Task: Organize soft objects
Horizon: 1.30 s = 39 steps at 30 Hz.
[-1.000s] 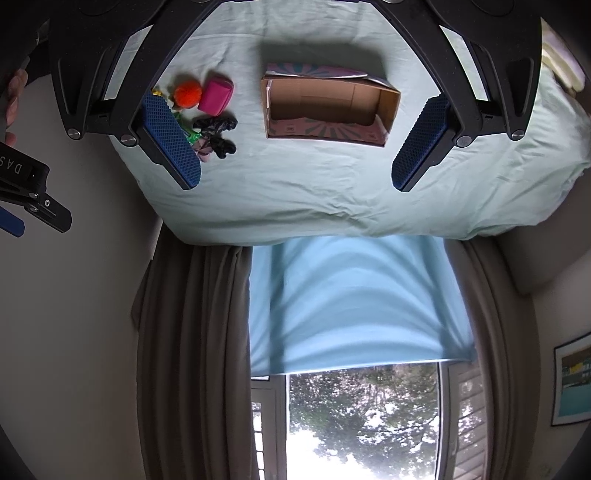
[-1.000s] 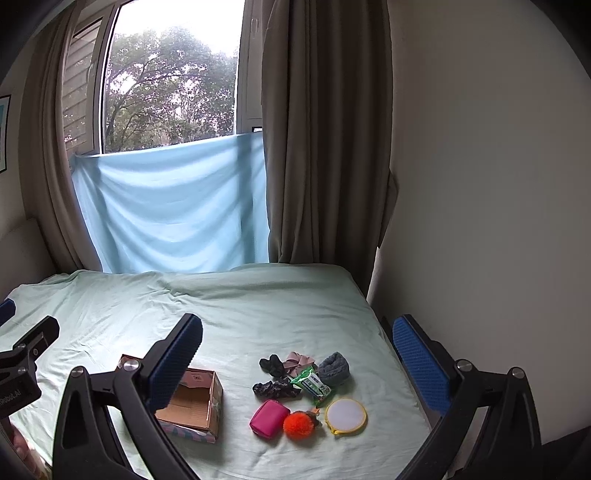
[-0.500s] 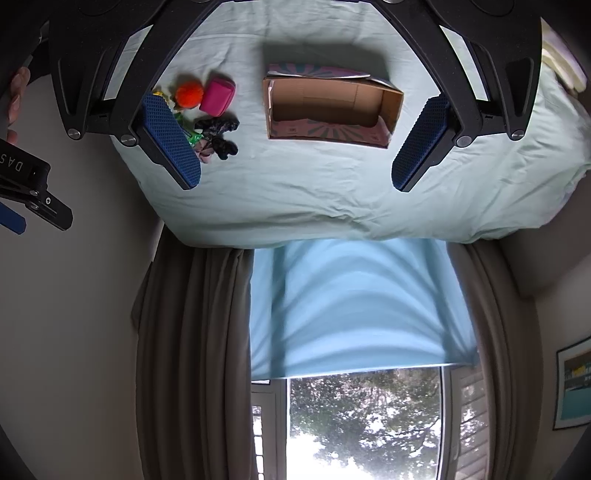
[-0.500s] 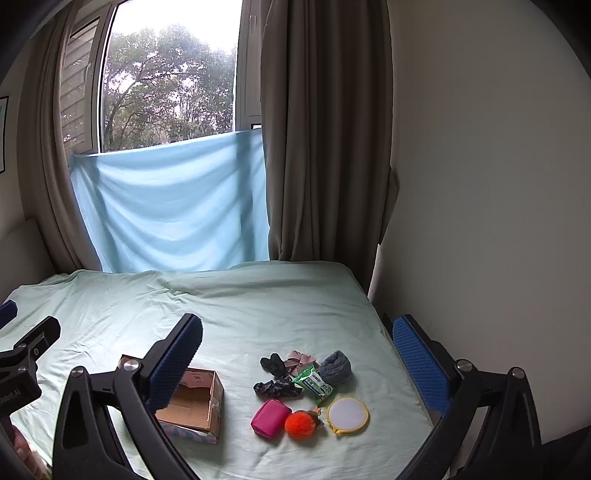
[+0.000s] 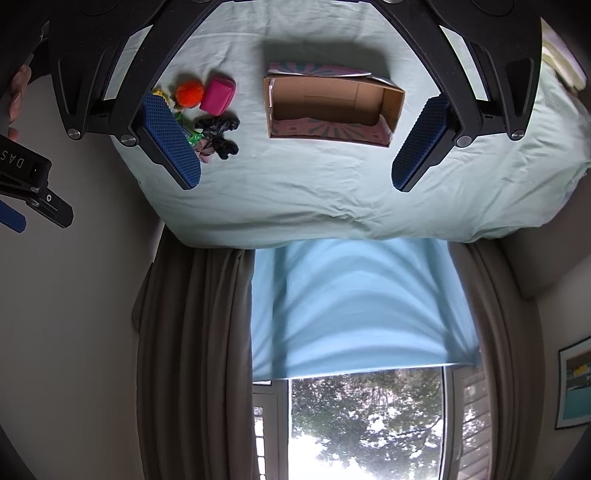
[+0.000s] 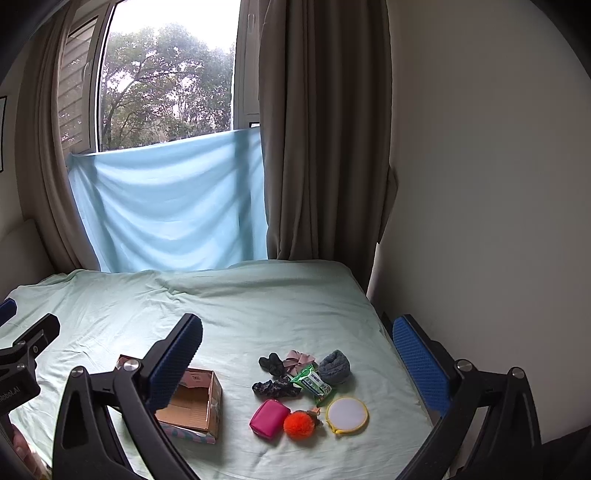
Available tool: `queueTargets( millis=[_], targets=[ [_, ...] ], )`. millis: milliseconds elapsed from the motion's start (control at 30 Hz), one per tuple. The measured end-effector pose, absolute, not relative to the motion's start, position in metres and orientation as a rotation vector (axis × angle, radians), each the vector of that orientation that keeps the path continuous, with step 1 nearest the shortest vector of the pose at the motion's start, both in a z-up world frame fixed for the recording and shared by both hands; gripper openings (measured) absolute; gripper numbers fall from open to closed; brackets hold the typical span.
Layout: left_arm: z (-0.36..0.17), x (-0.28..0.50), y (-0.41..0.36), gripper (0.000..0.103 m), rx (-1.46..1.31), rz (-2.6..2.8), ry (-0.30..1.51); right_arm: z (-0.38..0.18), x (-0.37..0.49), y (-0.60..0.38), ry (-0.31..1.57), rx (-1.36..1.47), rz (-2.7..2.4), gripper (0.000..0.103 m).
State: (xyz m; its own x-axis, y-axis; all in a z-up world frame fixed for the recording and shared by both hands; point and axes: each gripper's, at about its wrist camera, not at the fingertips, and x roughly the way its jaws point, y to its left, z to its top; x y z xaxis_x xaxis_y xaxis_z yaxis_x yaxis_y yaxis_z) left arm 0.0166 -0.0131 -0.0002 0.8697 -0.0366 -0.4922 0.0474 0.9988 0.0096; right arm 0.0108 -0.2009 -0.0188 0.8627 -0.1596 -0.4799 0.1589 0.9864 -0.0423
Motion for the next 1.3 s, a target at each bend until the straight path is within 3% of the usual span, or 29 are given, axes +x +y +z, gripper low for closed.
queueTargets(
  millis=[967, 1300],
  targets=[
    [-0.005, 0.034, -0.013, 0.103, 0.020, -0.081, 0.554, -0.025, 0.021, -0.211, 0.513, 0.017, -0.186, 0.103],
    [-0.079, 0.083, -0.060, 0.103, 0.047, -0.186, 0.733, -0.090, 0.059, -0.264, 0.623, 0.025, -0.181, 0.103]
  ],
)
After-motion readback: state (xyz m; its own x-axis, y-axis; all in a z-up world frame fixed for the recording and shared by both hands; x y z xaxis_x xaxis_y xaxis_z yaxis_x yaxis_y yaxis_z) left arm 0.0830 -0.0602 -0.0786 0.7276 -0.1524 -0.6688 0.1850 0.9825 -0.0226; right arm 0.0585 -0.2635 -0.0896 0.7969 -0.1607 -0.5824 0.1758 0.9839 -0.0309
